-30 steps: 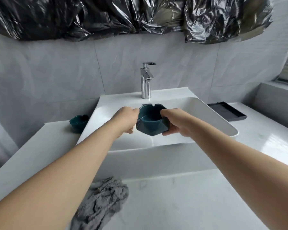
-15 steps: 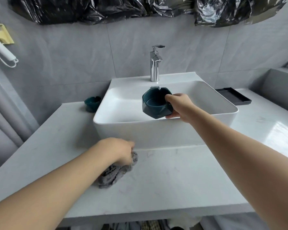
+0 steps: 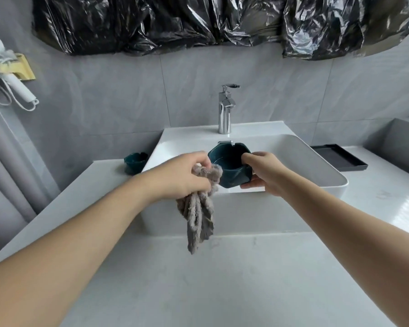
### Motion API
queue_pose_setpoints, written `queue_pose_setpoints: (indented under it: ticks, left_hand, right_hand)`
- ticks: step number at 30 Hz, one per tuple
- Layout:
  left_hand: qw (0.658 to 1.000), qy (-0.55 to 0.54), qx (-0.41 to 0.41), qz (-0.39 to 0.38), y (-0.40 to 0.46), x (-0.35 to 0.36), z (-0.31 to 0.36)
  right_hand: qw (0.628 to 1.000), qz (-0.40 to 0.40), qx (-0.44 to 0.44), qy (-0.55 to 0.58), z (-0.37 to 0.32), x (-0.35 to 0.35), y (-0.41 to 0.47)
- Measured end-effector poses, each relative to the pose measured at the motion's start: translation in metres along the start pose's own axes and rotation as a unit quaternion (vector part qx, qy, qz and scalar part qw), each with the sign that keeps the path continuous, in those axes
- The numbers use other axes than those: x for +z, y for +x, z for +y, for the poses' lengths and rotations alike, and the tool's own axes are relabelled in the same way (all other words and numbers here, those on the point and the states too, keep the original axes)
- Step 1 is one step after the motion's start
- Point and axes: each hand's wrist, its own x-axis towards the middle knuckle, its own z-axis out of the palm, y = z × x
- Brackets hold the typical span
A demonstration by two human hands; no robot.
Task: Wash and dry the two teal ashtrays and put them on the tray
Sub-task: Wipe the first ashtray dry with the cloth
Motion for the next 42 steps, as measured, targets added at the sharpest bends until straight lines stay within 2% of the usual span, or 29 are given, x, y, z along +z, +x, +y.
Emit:
queue_pose_setpoints:
  ticks: [2, 4, 7, 8, 10, 13, 16, 20, 23, 26, 28, 32, 36, 38, 40, 42]
  left_hand:
    - [0.988, -0.13, 0.049, 0.07, 0.024, -0.019, 0.017]
    - [0.956, -0.244, 0.086, 0.139, 0.052, -0.029, 0.029]
    - [0.911, -0.338, 0.125, 0.2, 0.097, -0.021, 0.034]
    - [0.909, -0.334, 0.132, 0.213, 0.113, -0.012, 0.03]
    - [0.928, -0.266, 0.141, 0.221, 0.139, 0.004, 0.018]
    - [0.961, -0.135, 0.16, 0.181, 0.167, 0.018, -0.003]
    - [0.976, -0.037, 0.172, 0.125, 0.189, 0.019, -0.017]
    - [0.988, -0.086, 0.125, -0.015, 0.211, 0.027, -0.027]
    - [0.979, -0.161, 0.085, -0.089, 0.219, 0.037, -0.032]
    - [0.977, -0.189, 0.079, -0.051, 0.223, 0.047, -0.031]
    - [0.979, -0.182, 0.089, -0.006, 0.224, 0.052, -0.03]
    - [0.984, -0.149, 0.096, 0.03, 0.225, 0.059, -0.035]
    - [0.991, -0.037, 0.125, 0.029, 0.227, 0.059, -0.042]
    - [0.983, 0.017, 0.175, 0.061, 0.228, 0.052, -0.045]
    - [0.947, 0.043, 0.278, 0.156, 0.225, 0.04, -0.045]
    - [0.91, 0.059, 0.368, 0.183, 0.218, 0.031, -0.043]
  right_hand:
    - [1.0, -0.004, -0.015, -0.024, -0.003, -0.008, 0.007]
    - [0.998, -0.015, -0.028, -0.049, -0.008, -0.017, 0.017]
    - [0.997, -0.024, -0.034, -0.058, -0.014, -0.028, 0.035]
    - [0.998, -0.024, -0.034, -0.056, -0.016, -0.031, 0.041]
    - [0.998, -0.029, -0.036, -0.047, -0.019, -0.034, 0.055]
    - [0.997, -0.035, -0.045, -0.048, -0.021, -0.04, 0.077]
    - [0.996, -0.024, -0.06, -0.069, -0.02, -0.043, 0.097]
    - [0.993, 0.007, -0.087, -0.081, -0.02, -0.043, 0.116]
    - [0.99, 0.013, -0.111, -0.091, -0.018, -0.042, 0.123]
    - [0.983, 0.015, -0.137, -0.121, -0.013, -0.042, 0.127]
    - [0.981, 0.01, -0.146, -0.13, -0.009, -0.041, 0.129]
    - [0.974, -0.003, -0.144, -0.174, 0.0, -0.041, 0.137]
    - [0.97, 0.015, -0.128, -0.206, 0.007, -0.047, 0.142]
    - [0.966, 0.019, -0.128, -0.222, 0.008, -0.049, 0.144]
    - [0.96, 0.03, -0.13, -0.245, 0.009, -0.051, 0.144]
    - [0.957, 0.032, -0.127, -0.26, 0.009, -0.052, 0.144]
